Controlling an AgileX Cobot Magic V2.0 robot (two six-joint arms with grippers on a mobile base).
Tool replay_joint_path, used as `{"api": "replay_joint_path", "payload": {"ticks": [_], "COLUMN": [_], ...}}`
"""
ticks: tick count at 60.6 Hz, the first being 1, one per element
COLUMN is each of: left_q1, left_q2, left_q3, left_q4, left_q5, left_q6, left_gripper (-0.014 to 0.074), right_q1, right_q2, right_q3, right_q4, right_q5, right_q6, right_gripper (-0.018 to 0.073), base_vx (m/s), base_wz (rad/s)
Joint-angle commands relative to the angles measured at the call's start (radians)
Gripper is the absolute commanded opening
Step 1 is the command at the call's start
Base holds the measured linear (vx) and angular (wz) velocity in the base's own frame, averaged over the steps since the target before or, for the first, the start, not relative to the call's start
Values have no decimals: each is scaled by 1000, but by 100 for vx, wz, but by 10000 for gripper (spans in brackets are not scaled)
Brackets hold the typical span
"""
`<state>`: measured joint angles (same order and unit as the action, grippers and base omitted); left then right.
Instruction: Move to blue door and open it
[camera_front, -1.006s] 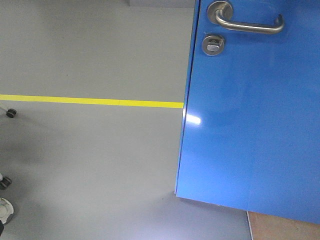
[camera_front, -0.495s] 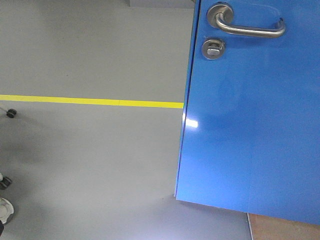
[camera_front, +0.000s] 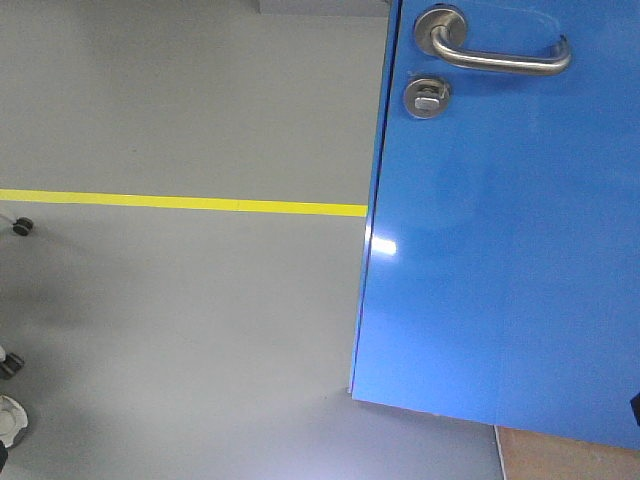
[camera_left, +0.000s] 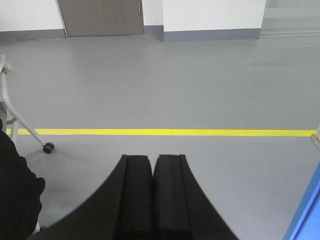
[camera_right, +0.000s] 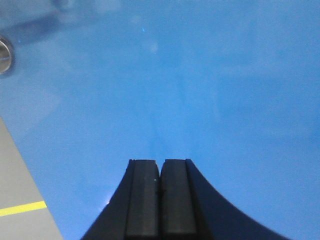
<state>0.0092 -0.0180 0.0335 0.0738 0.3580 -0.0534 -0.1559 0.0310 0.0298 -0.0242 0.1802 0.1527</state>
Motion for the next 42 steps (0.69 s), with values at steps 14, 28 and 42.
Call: {"api": "replay_joint_path", "payload": {"ticks": [14,28,42], "left_q1": [0,0,0], "left_q2": [-10,-10,-10], "left_q3": [-33,-33,-33], "left_q4": [2,2,2], "left_q5": [-81,-81,-81], "left_q6": [-4,-4,-4], "left_gripper": [71,71,71], "right_q1": [113,134,134], "right_q2": [-53,-53,-53], "right_q3": [9,9,9], "right_q4": [-41,-81,-77], "right_q5": [-36,-38,-38], "right_q6": [-15,-13,-13], "right_gripper": [-4,-4,-4], "base_vx": [0,0,0], "base_wz": [0,0,0]}}
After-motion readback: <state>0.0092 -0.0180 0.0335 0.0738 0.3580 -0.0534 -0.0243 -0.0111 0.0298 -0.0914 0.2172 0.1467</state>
